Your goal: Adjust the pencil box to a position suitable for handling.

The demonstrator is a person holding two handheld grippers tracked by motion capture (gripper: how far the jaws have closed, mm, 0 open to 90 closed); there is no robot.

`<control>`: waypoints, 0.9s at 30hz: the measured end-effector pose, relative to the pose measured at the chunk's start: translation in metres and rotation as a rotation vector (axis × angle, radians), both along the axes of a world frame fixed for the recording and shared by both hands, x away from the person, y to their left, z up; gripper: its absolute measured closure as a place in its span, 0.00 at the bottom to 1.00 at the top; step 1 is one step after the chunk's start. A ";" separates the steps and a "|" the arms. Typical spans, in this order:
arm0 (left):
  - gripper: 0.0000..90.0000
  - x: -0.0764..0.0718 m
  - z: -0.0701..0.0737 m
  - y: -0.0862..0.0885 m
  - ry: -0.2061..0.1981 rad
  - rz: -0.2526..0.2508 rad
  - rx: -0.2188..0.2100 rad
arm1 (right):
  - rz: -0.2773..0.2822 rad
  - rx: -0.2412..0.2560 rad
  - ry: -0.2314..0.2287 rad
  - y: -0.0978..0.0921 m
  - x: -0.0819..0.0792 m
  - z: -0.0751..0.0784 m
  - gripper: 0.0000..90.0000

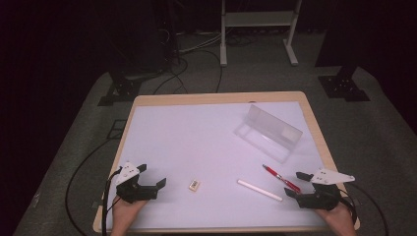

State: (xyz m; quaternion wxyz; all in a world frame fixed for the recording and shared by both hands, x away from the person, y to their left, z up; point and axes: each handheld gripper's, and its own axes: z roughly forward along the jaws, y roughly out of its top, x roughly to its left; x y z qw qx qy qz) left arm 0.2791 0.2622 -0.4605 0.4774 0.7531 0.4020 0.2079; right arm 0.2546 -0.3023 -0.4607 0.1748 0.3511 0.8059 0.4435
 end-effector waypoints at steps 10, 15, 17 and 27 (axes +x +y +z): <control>0.03 -0.003 0.002 0.006 -0.005 0.012 -0.015 | 0.004 0.012 -0.029 -0.001 0.010 0.021 0.28; 0.03 -0.003 0.002 0.006 -0.011 0.011 -0.012 | 0.013 0.002 -0.037 0.002 0.019 0.031 0.28; 0.03 -0.003 0.002 0.005 -0.009 0.011 -0.006 | 0.016 -0.005 -0.037 0.005 0.023 0.034 0.27; 0.03 -0.001 0.001 0.003 -0.001 -0.007 -0.055 | 0.066 -0.038 -0.033 0.022 0.039 0.050 0.27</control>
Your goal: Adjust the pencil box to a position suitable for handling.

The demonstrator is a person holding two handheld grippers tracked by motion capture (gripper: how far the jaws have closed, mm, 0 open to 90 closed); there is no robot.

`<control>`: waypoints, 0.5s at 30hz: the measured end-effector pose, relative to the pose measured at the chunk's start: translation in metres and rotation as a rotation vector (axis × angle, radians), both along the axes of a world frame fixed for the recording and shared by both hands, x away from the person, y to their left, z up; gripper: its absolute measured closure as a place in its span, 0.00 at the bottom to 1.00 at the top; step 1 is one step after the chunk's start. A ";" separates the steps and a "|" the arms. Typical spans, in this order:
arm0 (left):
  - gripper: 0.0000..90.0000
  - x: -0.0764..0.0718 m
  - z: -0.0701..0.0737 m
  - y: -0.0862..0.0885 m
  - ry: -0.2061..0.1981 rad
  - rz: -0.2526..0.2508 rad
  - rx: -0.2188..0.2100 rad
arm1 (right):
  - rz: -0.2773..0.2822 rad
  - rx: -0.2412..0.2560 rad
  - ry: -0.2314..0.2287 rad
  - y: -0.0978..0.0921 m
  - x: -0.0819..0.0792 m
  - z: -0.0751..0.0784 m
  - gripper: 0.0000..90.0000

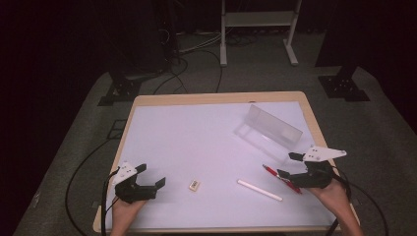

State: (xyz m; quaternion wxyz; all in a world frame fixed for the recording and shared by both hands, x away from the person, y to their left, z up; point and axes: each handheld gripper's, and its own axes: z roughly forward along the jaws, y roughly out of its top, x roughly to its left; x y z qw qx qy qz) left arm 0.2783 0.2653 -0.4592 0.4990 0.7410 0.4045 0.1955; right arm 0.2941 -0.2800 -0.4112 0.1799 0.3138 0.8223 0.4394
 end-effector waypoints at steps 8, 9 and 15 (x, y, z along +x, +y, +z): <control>0.03 0.000 0.000 0.003 -0.004 0.005 0.004 | 0.019 -0.009 0.017 0.009 0.012 0.008 0.27; 0.03 0.000 0.000 0.003 -0.005 0.005 0.006 | 0.021 -0.012 0.018 0.010 0.014 0.009 0.27; 0.03 0.000 0.001 0.002 -0.010 0.004 0.015 | 0.043 -0.036 0.025 0.024 0.029 0.014 0.26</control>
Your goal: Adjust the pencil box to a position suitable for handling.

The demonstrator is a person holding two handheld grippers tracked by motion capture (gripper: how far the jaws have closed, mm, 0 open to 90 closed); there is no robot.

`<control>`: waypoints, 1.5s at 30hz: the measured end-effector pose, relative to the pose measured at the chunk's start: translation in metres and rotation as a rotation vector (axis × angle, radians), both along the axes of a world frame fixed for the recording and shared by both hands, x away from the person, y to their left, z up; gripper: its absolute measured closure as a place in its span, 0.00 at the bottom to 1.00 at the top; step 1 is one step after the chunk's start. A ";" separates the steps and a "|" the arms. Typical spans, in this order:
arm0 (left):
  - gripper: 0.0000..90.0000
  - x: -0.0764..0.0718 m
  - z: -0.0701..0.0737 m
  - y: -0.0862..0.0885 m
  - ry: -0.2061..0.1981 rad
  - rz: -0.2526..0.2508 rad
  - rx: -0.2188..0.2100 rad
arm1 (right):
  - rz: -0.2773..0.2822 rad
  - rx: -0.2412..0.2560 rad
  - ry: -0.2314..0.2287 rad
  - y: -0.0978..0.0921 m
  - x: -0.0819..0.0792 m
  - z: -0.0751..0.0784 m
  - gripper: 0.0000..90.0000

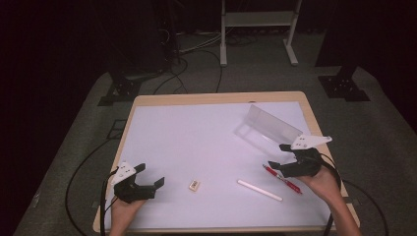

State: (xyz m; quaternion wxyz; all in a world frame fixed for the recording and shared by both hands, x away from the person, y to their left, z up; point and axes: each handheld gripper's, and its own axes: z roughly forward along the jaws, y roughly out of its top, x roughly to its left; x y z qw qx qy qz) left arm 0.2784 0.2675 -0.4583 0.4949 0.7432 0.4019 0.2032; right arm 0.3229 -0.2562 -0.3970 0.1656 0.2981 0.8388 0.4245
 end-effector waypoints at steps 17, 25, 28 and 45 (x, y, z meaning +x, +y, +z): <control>0.03 -0.001 0.000 0.000 0.001 -0.003 -0.007 | 0.035 -0.085 0.033 0.028 0.033 -0.001 0.27; 0.03 -0.001 0.000 0.000 0.000 -0.003 -0.008 | 0.025 -0.111 0.068 0.031 0.052 -0.007 0.30; 0.03 -0.001 0.000 0.000 0.002 -0.004 -0.014 | 0.022 -0.122 0.084 0.032 0.058 -0.010 0.35; 0.03 -0.002 0.000 0.003 0.002 -0.001 -0.030 | -0.053 -0.183 0.150 0.034 0.081 -0.034 0.42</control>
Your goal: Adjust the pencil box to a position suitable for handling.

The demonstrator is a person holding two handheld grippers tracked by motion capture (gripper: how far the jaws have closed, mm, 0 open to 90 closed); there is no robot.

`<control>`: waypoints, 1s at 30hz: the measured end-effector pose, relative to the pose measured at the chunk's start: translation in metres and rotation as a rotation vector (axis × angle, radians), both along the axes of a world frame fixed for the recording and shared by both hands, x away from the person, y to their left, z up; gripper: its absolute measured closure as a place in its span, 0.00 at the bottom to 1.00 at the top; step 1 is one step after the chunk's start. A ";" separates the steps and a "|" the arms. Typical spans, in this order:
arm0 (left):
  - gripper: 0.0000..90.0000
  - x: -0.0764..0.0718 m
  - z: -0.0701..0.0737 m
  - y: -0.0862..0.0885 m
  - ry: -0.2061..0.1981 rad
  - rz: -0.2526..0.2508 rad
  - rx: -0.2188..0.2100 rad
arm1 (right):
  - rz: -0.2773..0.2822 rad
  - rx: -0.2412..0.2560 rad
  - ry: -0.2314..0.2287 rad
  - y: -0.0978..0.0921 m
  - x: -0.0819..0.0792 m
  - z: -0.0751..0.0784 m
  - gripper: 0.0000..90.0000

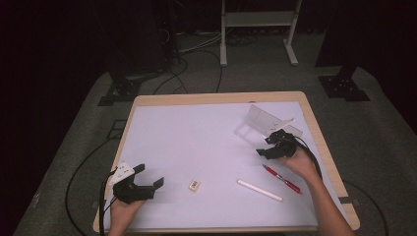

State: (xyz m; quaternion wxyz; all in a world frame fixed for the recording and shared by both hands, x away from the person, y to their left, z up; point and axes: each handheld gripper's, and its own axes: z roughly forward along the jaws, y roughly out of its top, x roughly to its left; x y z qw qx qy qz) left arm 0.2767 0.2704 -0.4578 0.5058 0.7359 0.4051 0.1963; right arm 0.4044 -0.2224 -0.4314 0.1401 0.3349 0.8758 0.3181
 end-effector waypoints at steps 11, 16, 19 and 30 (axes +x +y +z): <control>0.03 0.000 0.000 0.002 0.002 0.011 -0.001 | -0.024 -0.016 0.037 -0.002 0.010 -0.013 0.54; 0.03 -0.001 0.001 0.004 0.000 0.017 -0.009 | -0.023 -0.034 0.053 -0.002 0.014 -0.018 0.64; 0.03 0.000 0.000 0.004 0.000 0.016 -0.012 | -0.017 -0.047 0.058 -0.001 0.015 -0.020 0.69; 0.03 -0.001 0.001 0.005 0.007 0.019 -0.033 | 0.010 -0.085 0.062 0.001 0.016 -0.024 0.93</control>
